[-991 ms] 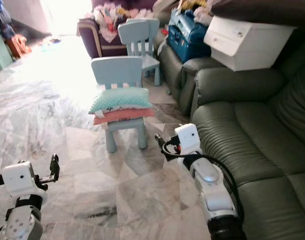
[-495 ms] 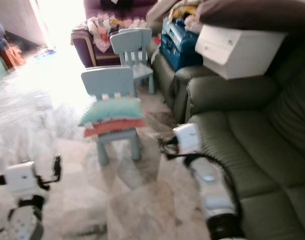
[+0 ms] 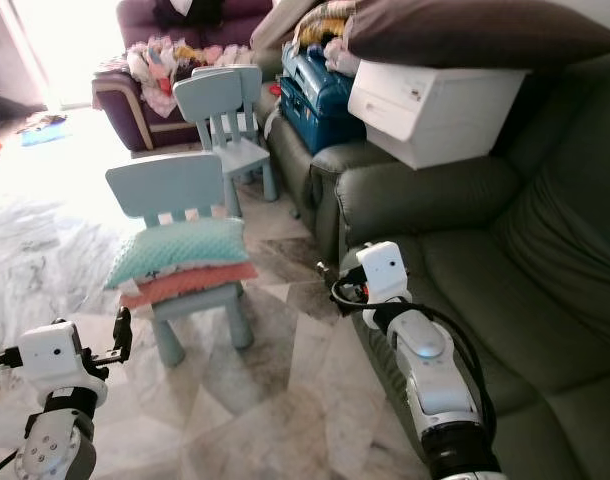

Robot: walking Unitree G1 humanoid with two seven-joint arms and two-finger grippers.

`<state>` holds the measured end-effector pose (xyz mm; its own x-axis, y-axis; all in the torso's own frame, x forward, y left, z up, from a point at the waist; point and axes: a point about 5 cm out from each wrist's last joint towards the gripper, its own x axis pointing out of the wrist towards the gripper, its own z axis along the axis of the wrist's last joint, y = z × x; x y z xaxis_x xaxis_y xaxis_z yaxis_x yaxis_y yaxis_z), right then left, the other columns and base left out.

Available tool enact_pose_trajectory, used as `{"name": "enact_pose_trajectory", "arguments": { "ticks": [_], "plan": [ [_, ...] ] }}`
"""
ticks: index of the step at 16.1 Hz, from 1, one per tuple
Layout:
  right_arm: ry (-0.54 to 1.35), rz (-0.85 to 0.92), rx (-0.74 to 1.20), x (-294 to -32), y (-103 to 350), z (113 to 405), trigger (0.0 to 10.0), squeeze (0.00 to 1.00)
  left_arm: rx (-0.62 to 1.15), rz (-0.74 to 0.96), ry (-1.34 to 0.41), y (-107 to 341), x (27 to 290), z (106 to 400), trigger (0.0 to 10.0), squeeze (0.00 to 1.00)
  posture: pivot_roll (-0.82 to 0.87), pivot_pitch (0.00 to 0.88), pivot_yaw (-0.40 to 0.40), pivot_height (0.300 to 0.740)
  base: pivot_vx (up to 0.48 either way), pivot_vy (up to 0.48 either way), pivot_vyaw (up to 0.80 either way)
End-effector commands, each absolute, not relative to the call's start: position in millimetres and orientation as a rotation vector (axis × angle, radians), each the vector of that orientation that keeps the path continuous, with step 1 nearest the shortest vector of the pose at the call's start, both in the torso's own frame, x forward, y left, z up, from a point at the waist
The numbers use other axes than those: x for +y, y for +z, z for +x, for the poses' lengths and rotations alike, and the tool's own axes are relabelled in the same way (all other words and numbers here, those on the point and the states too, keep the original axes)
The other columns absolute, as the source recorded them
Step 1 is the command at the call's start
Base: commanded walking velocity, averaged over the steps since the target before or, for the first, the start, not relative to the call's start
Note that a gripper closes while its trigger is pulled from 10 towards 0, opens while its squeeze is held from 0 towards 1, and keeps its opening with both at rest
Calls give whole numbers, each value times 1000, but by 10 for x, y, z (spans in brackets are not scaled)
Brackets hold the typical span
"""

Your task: Move the pillow to the sofa

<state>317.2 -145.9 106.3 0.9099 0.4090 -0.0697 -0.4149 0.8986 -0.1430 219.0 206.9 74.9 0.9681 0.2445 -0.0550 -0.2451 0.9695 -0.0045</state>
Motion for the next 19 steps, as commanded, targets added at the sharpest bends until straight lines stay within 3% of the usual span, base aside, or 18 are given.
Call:
{"name": "enact_pose_trajectory", "arguments": {
  "ticks": [1,5,11,15,19],
  "plan": [
    [457,-154,15,-1365,1108,3184,10000,0,51,2,266,766,2140,2183,10000,0,-160,0,22,740,352,326,0],
    [460,-154,14,-1358,1109,3186,10000,0,58,-31,272,748,2134,2178,10000,0,-160,0,21,740,315,360,0],
    [459,-151,16,-1349,1102,3189,10000,0,62,-6,264,745,2141,2184,10000,0,-160,0,23,740,0,421,0],
    [457,-150,15,-1349,1097,3189,10000,0,58,30,247,747,2121,2184,10000,0,-162,0,25,740,273,394,0],
    [456,-148,17,-1354,1087,3179,10000,0,73,12,275,724,2124,2192,10000,0,-162,0,26,740,192,143,0]
  ]
}}
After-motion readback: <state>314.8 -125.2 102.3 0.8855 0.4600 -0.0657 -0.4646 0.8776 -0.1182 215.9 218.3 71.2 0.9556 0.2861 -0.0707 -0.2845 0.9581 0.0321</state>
